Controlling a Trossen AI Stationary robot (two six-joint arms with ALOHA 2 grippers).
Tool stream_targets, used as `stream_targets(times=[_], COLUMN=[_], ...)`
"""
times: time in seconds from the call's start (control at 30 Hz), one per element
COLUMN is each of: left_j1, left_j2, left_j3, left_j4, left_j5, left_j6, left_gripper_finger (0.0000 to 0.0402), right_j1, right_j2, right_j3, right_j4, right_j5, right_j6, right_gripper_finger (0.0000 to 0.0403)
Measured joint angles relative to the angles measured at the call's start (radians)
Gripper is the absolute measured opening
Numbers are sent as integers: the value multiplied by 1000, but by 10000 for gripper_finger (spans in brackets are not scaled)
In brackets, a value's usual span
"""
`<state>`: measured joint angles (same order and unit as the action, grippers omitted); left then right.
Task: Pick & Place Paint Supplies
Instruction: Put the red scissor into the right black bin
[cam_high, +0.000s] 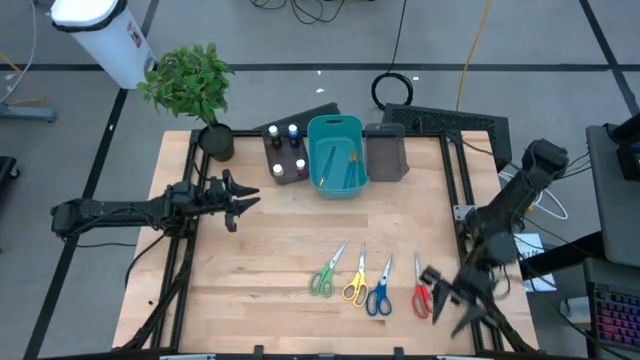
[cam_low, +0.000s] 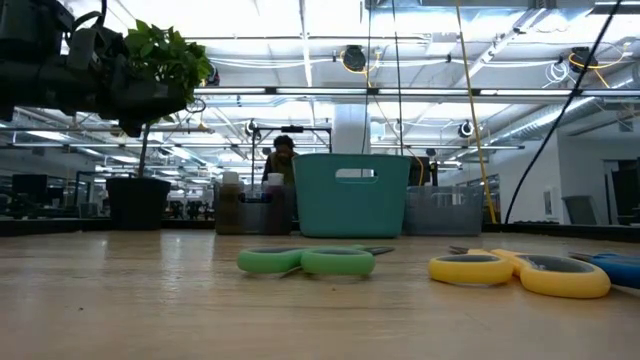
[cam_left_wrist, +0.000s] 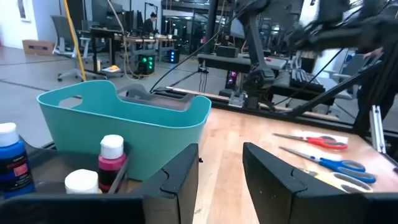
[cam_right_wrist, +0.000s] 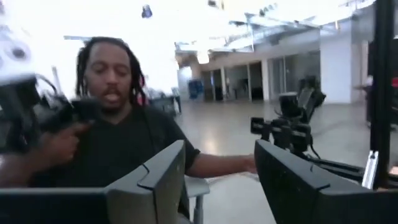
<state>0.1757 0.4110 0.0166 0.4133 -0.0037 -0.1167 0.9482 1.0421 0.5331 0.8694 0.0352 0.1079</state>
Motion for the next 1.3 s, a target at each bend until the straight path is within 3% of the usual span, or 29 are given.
stream_targets(times=[0.07,0.13,0.2,0.27,0.33,0.43,0.57,0.63,0.8,1.03,1.3], left_j1=[0,0,0,0,0,0,0,0,0,0,0], left_j2=[0,0,0,0,0,0,0,0,0,0,0], left_j3=[0,0,0,0,0,0,0,0,0,0,0], left_j4=[0,2,2,2,2,2,2,2,2,2,2], left_j5=[0,-1,-1,-1,-1,-1,-2,-3,-4,-3,-3], left_j6=[7,6,6,6,6,6,7,6,6,6,6], left_gripper_finger=[131,132,131,132,131,132,132,131,132,131,131], right_j1=[36,65,79,82,73,52,28,28,23,10,-59], right_j2=[92,172,248,320,390,469,546,573,601,600,598], right_j3=[138,294,461,598,688,721,680,643,532,372,275], right_j4=[-135,-396,-761,-1128,-1405,-1598,-1676,-1669,-1570,-1293,-1344], right_j5=[71,209,377,476,486,386,137,71,50,47,25], right_j6=[-20,16,150,391,686,1035,1337,1431,1529,1533,1479], right_gripper_finger=[200,210,217,219,215,205,187,178,161,143,117])
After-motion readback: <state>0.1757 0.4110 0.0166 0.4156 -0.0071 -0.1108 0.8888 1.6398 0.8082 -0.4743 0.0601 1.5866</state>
